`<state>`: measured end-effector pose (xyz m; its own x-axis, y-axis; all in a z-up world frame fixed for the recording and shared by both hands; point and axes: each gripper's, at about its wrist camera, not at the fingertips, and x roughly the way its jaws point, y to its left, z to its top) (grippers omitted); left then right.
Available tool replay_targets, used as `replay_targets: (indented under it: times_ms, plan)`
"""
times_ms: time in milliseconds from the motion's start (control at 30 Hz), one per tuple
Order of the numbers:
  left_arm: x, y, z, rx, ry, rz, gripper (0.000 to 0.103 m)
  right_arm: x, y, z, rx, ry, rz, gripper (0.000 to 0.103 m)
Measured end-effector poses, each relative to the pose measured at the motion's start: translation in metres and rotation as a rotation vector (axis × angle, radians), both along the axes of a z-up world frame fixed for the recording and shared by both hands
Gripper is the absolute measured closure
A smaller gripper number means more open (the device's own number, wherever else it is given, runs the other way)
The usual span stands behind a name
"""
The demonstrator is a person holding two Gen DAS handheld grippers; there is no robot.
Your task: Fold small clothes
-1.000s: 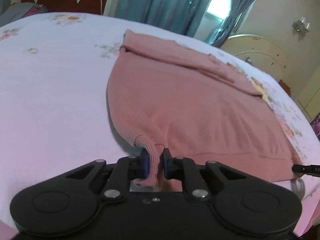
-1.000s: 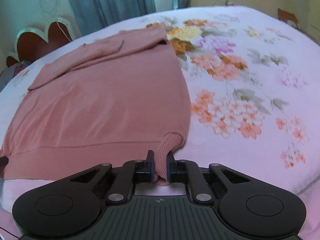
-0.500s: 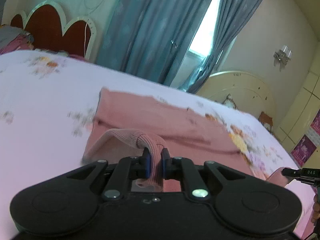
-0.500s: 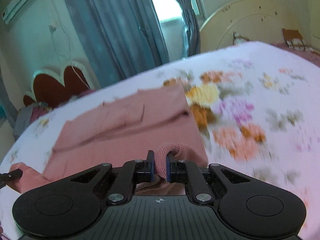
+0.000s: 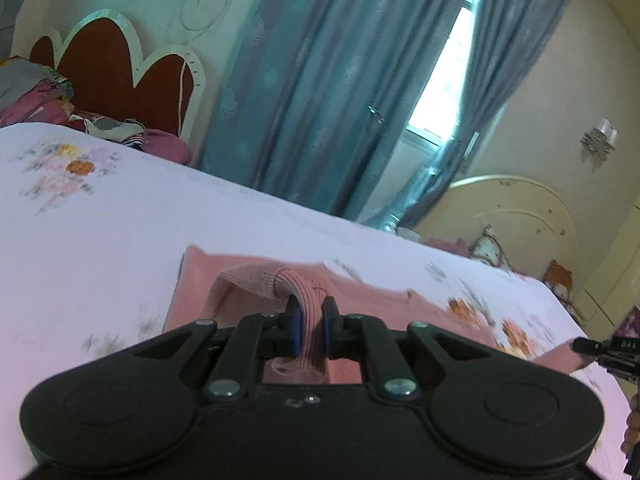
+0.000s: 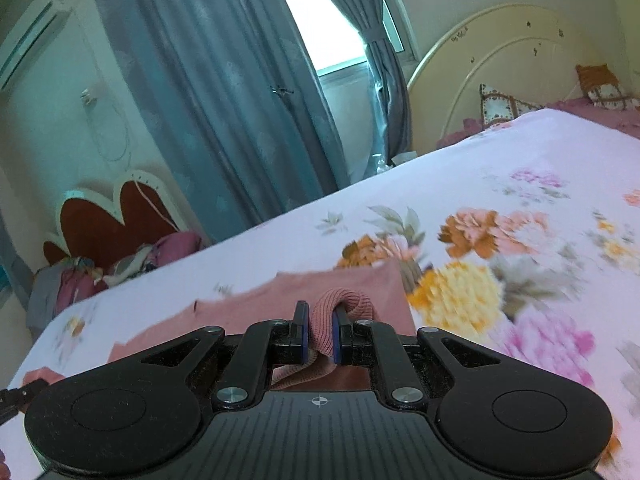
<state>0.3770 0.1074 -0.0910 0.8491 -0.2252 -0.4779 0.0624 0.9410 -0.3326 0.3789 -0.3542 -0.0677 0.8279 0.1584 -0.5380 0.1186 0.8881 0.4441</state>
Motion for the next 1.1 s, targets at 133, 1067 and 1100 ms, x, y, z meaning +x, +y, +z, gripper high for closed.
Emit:
replay_targets:
  times_ms: [133,1067,1100]
  plan:
    - [0.046,-0.006,-0.004,0.011,0.024,0.041,0.093,0.052,-0.009,-0.013,0.015,0.027,-0.004,0.093]
    - [0.130,0.027,-0.047,0.140,0.226,0.130,0.039,0.163,-0.027,-0.086,-0.079,0.121,0.108,0.020]
    - [0.133,0.024,-0.050,0.150,0.227,0.111,0.039,0.163,-0.024,-0.089,-0.098,0.124,0.126,0.020]
